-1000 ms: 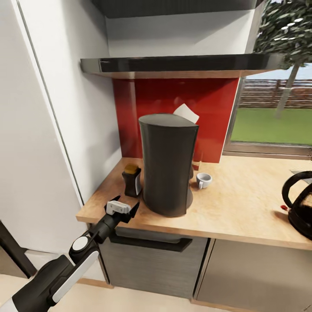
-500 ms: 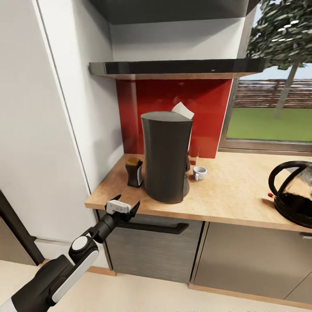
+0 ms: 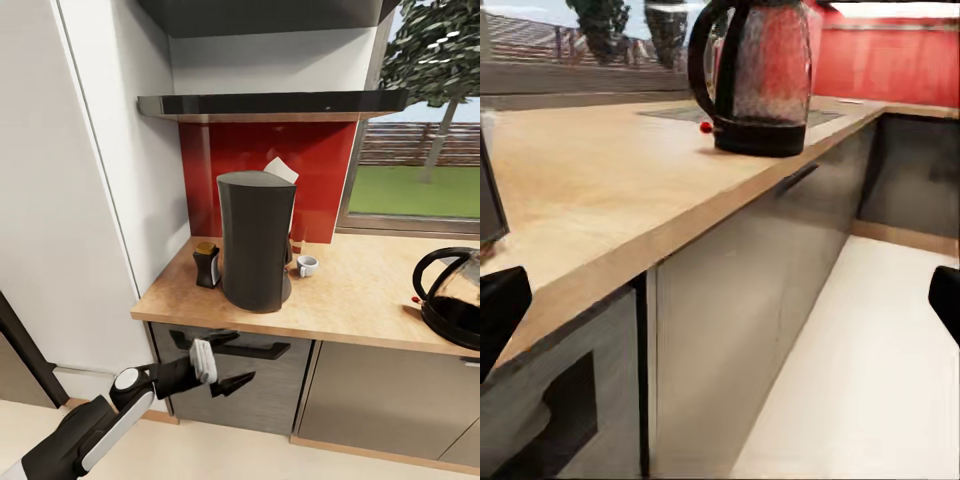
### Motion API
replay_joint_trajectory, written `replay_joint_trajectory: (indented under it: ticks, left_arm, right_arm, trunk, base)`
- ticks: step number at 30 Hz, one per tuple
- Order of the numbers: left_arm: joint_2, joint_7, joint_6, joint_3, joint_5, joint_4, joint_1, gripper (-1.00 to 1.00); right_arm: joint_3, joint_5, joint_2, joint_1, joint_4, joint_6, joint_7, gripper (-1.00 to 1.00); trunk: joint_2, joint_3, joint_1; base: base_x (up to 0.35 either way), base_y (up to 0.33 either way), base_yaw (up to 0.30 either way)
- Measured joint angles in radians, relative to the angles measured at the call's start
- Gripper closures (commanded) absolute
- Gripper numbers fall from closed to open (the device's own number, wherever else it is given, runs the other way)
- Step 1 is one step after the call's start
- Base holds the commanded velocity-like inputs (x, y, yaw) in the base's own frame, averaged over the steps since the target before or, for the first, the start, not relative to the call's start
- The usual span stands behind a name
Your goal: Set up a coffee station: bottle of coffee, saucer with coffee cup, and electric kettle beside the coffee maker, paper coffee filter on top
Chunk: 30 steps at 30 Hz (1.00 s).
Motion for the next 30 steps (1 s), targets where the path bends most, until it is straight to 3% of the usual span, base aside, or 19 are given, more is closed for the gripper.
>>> replay_joint_trajectory:
  ticks: [2,3,5,7,8,9,10,12,14,17,18,19,25,30]
  left_arm:
    - [0.0,-0.027,0.0,-0.019,0.005,0.06,0.001,-1.0]
    - [-0.002,-0.069,0.0,-0.043,0.009,0.176,0.025,-1.0]
    - [-0.007,-0.089,0.0,-0.049,0.011,0.249,0.049,-1.0]
    - [-0.03,-0.108,-0.001,-0.053,0.012,0.337,0.078,-1.0]
    - [-0.09,-0.117,-0.026,-0.049,0.012,0.479,0.101,-1.0]
    - [-0.134,-0.121,-0.047,-0.049,0.013,0.599,0.111,-1.0]
    - [-0.205,-0.126,-0.079,-0.038,0.015,0.755,0.125,-1.0]
    - [-0.271,-0.13,-0.112,0.001,0.013,0.963,0.138,-1.0]
    - [-0.302,-0.132,-0.129,0.056,0.013,1.068,0.145,-1.0]
    - [-0.31,-0.134,-0.138,0.103,0.013,1.183,0.149,-1.0]
    - [-0.308,-0.134,-0.141,0.115,0.013,1.229,0.15,-1.0]
    - [-0.305,-0.134,-0.143,0.126,0.013,1.273,0.151,-1.0]
    - [-0.302,-0.129,-0.145,0.136,0.014,1.321,0.151,-1.0]
    - [-0.302,-0.123,-0.145,0.138,0.014,1.335,0.151,-1.0]
  right_arm:
    - [-0.001,-0.002,0.0,-0.001,-0.002,0.0,0.0,-1.0]
    - [-0.005,-0.008,0.0,-0.001,-0.003,-0.001,0.0,-1.0]
    - [-0.006,-0.011,0.0,-0.001,-0.004,-0.002,0.0,-1.0]
    - [-0.007,-0.012,0.0,-0.001,-0.005,-0.015,-0.001,-1.0]
    - [-0.007,-0.013,0.002,-0.005,-0.005,-0.028,0.0,-1.0]
    - [-0.007,-0.014,0.003,-0.008,-0.005,-0.034,0.001,-1.0]
    - [-0.008,-0.015,0.005,-0.014,-0.006,-0.042,0.002,-1.0]
    - [-0.009,-0.016,0.006,-0.031,-0.006,-0.048,0.005,-1.0]
    - [-0.009,-0.016,0.006,-0.046,-0.006,-0.051,0.006,-1.0]
    - [-0.011,-0.022,0.007,-0.057,-0.006,-0.054,0.007,-1.0]
    - [-0.022,-0.039,0.006,-0.059,-0.006,-0.055,0.008,-1.0]
    - [-0.057,-0.097,0.005,-0.062,-0.006,-0.055,0.008,-1.0]
    - [-0.111,-0.26,0.0,-0.064,-0.006,-0.057,0.01,-1.0]
    - [-0.116,-0.288,-0.001,-0.063,-0.006,-0.06,0.009,-1.0]
  trunk:
    - [0.0,0.0,0.0]
    - [0.0,0.0,0.0]
    - [0.0,0.0,0.0]
    - [0.0,0.0,0.0]
    - [0.0,0.0,0.0]
    - [0.0,0.0,0.0]
    - [0.0,0.0,0.0]
    - [0.0,0.0,0.0]
    - [0.0,0.0,0.0]
    - [0.0,0.0,0.0]
    - [0.0,0.0,0.0]
    - [0.0,0.0,0.0]
    - [0.0,0.0,0.0]
    - [0.0,0.0,0.0]
  base:
    - [0.0,0.0,0.0]
    - [0.0,0.0,0.0]
    - [0.0,0.0,0.0]
    - [0.0,0.0,0.0]
    - [0.0,0.0,0.0]
    - [0.0,0.0,0.0]
    - [0.0,0.0,0.0]
    - [0.0,0.0,0.0]
    - [0.0,0.0,0.0]
    - [0.0,0.0,0.0]
    - [0.0,0.0,0.0]
    - [0.0,0.0,0.0]
    - [0.0,0.0,0.0]
    - [0.0,0.0,0.0]
